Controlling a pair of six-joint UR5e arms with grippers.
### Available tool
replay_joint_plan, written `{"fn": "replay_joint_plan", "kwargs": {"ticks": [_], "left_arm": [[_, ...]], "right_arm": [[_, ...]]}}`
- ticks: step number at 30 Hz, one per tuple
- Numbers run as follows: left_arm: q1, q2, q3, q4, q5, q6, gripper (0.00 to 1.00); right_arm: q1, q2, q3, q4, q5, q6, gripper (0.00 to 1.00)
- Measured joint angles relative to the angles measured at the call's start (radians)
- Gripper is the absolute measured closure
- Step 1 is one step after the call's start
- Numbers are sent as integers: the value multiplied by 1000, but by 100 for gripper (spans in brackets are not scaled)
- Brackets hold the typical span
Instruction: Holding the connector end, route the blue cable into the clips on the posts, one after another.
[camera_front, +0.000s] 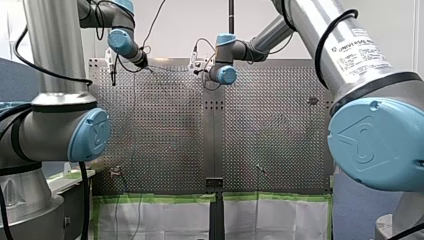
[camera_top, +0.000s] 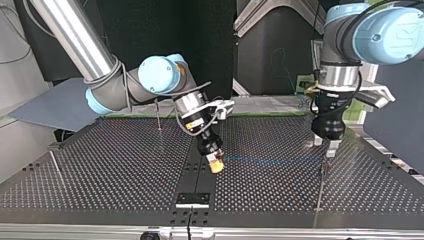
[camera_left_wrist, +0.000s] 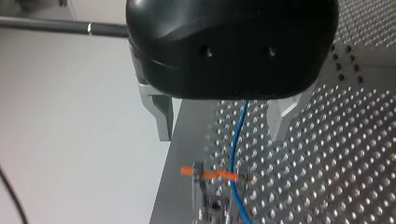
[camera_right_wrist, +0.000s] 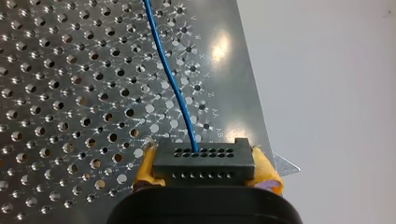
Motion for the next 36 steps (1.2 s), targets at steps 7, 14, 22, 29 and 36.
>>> {"fn": "replay_joint_plan", "kwargs": {"ticks": [7, 14, 22, 29, 36], "left_arm": [[-12, -11, 0, -1, 49, 22, 0], [-23, -41, 0, 1, 59, 60, 0], [-38, -41, 45, 14, 36, 67, 0], [-54, -45, 62, 15, 31, 76, 0], [-77, -87, 63, 17, 23, 99, 0]], "right_arm": [[-1, 1, 0, -2, 2, 0, 100], [-3, 1, -1, -4, 3, 0, 100], [-8, 2, 0, -8, 2, 1, 100], [-11, 2, 0, -10, 2, 1, 100], [-13, 4, 0, -12, 3, 1, 100]]}}
